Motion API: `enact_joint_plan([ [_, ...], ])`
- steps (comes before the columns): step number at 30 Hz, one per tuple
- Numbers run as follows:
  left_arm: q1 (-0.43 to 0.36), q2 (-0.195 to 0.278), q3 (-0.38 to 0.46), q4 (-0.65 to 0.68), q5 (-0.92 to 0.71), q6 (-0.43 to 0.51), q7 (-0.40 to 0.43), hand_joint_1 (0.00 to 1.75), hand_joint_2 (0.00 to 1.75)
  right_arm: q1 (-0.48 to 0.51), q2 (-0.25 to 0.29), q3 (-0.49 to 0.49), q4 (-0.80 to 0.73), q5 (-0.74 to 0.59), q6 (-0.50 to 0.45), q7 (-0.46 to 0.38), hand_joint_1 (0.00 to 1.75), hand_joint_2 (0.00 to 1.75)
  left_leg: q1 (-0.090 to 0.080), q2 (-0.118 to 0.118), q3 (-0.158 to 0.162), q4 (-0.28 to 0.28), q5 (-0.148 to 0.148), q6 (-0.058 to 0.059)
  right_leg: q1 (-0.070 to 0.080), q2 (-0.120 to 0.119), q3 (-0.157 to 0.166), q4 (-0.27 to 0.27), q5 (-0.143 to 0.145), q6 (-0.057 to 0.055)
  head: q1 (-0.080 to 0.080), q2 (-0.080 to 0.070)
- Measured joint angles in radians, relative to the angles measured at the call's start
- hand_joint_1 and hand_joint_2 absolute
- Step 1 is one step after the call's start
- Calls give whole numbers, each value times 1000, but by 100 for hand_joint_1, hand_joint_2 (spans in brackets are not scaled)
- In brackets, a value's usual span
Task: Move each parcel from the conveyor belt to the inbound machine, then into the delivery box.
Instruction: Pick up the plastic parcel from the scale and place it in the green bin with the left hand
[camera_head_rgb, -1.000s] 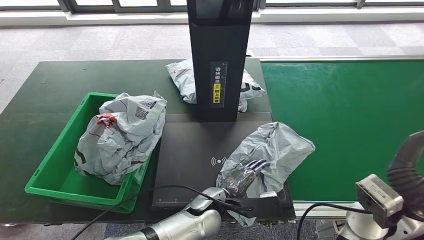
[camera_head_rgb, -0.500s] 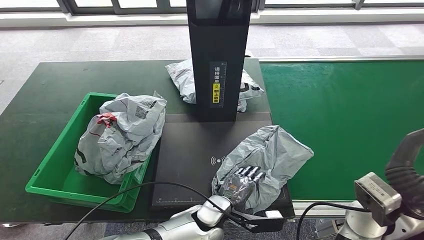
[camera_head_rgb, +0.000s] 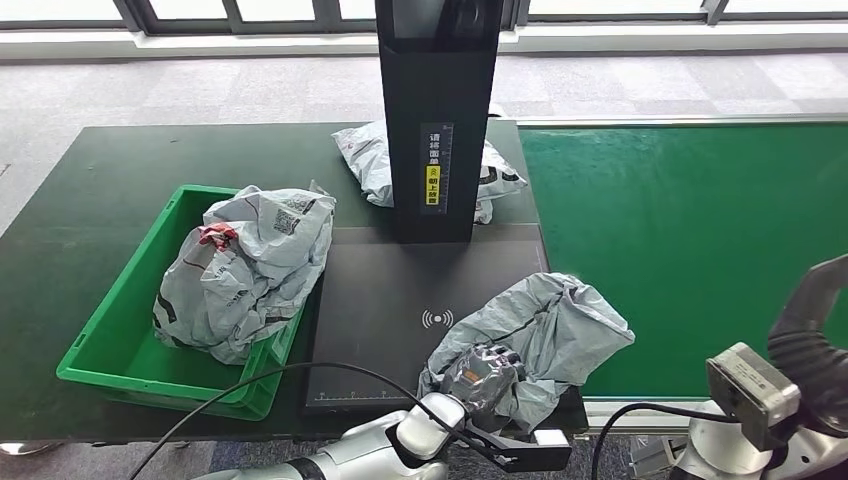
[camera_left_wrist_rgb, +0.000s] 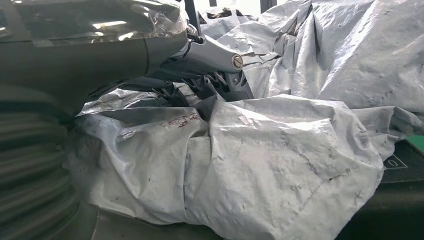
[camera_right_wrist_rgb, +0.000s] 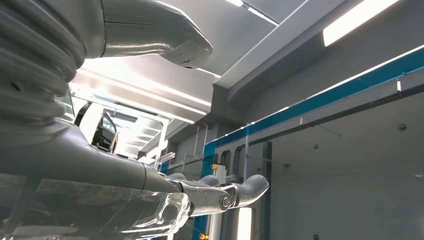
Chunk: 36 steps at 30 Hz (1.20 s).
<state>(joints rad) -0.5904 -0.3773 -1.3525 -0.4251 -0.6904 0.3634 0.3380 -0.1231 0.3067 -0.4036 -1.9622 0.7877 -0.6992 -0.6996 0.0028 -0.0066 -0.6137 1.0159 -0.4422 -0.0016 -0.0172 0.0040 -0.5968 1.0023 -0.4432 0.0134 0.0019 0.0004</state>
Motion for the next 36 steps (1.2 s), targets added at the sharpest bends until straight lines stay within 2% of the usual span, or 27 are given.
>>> enact_joint_plan([
  [17, -1, 0, -3, 1, -25, 42, 1, 175, 175, 0, 0, 0, 1, -6, 0, 0, 0, 175, 0, 0, 7, 0, 9, -1, 0, 0, -2, 0, 7, 0, 0, 0],
  [21, 0, 0, 1, 1, -31, 80, -20, 175, 175, 0, 0, 0, 1, -8, 0, 0, 0, 175, 0, 0, 6, 0, 10, -2, 0, 0, -3, 0, 8, 0, 0, 0],
  [24, 4, 0, 19, 2, -48, 165, -34, 175, 175, 0, 0, 0, 1, -11, 0, 0, 0, 175, 0, 1, 5, 0, 10, -2, 0, 1, -5, 1, 9, 0, 0, 0],
  [28, -11, 4, 99, -4, -106, 309, -38, 175, 175, 1, 0, -1, 1, -15, 0, 0, 0, 175, 0, 1, 4, 0, 11, -1, 0, 0, -6, 1, 9, 0, 0, 0],
  [31, 3, 14, 184, -53, -241, 333, -51, 175, 175, 2, 0, -2, 1, -16, 0, 0, 0, 175, 0, 1, 3, 0, 12, -1, 0, 0, -6, 1, 9, 0, 0, 0],
  [34, 60, 26, 344, -174, -447, 335, -118, 175, 175, 2, 0, -3, 1, -15, 0, 0, 0, 175, 0, 1, 3, 0, 11, -2, 0, 1, -6, 1, 8, 0, 0, 0],
  [36, 93, 31, 456, -256, -509, 336, -150, 175, 175, 3, 0, -3, 1, -14, 0, 0, 0, 175, 0, 1, 3, 0, 9, -3, 0, 1, -7, 1, 7, 0, 0, 0],
])
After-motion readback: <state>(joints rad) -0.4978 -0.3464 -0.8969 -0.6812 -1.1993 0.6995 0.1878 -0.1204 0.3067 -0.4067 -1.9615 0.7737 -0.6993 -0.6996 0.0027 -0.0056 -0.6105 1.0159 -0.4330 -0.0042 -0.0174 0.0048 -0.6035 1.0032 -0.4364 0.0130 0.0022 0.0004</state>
